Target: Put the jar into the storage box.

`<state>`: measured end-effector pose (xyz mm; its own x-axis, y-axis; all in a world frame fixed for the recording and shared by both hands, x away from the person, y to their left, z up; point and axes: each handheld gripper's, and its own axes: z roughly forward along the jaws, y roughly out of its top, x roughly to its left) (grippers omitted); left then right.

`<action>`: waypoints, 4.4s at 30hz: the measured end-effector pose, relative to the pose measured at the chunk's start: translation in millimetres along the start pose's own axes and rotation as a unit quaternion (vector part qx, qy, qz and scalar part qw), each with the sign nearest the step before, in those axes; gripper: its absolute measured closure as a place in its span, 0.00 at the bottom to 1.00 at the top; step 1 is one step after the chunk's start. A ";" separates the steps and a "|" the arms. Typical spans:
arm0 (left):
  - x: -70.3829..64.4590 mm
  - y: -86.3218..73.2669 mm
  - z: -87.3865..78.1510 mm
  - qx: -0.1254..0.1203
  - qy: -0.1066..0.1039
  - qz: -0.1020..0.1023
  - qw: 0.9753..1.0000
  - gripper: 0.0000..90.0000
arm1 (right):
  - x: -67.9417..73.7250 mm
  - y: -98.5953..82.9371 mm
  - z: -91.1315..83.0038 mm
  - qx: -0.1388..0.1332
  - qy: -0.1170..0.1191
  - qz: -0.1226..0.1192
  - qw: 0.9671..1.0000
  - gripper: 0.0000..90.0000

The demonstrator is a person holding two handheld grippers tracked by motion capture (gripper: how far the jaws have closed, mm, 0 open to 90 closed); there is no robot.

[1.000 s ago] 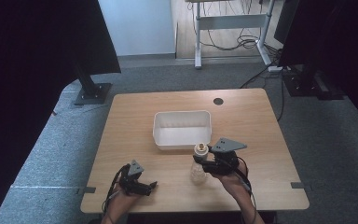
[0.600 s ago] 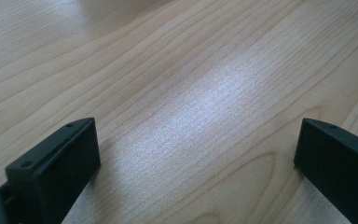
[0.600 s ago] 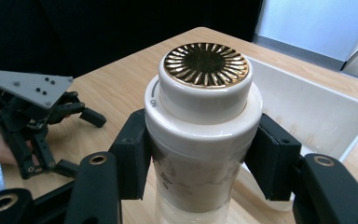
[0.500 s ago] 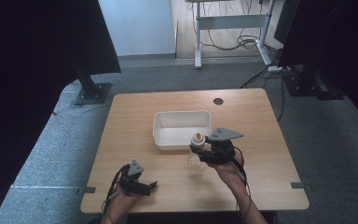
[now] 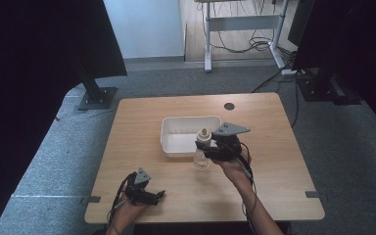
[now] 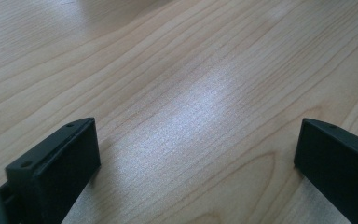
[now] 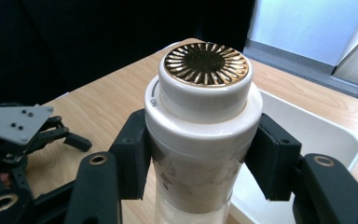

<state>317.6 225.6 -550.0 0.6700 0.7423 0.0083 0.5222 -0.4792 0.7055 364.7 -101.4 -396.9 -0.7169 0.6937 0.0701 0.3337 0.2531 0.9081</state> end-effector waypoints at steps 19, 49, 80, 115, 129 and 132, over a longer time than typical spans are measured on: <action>-0.1 0.0 0.1 -0.001 0.000 0.000 1.000 0.00 | -14.7 24.2 33.3 -0.011 -0.006 -0.003 1.000 0.50; -0.2 0.0 0.0 0.000 -0.001 0.001 1.000 0.00 | -33.0 33.6 108.3 -0.009 -0.010 -0.001 1.000 0.50; -0.4 -0.1 0.0 0.000 -0.002 0.000 1.000 0.00 | -35.8 13.4 155.0 0.013 -0.003 0.001 1.000 0.49; -0.4 0.0 -0.1 0.001 -0.002 0.001 1.000 0.00 | -35.9 17.7 135.7 -0.005 0.038 -0.010 0.999 0.08; -0.4 -0.1 0.1 0.000 -0.001 0.001 1.000 0.00 | -24.9 12.1 116.2 -0.006 0.032 -0.021 0.999 0.08; -0.5 -0.1 0.0 0.000 0.001 0.000 1.000 0.00 | -23.5 10.7 113.4 -0.006 0.034 -0.025 0.999 0.08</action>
<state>317.2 225.2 -550.1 0.6697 0.7425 0.0095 0.5218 -0.4797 0.7055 454.6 -38.5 -435.7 -0.7721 0.6335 0.0514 0.2891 0.2780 0.9160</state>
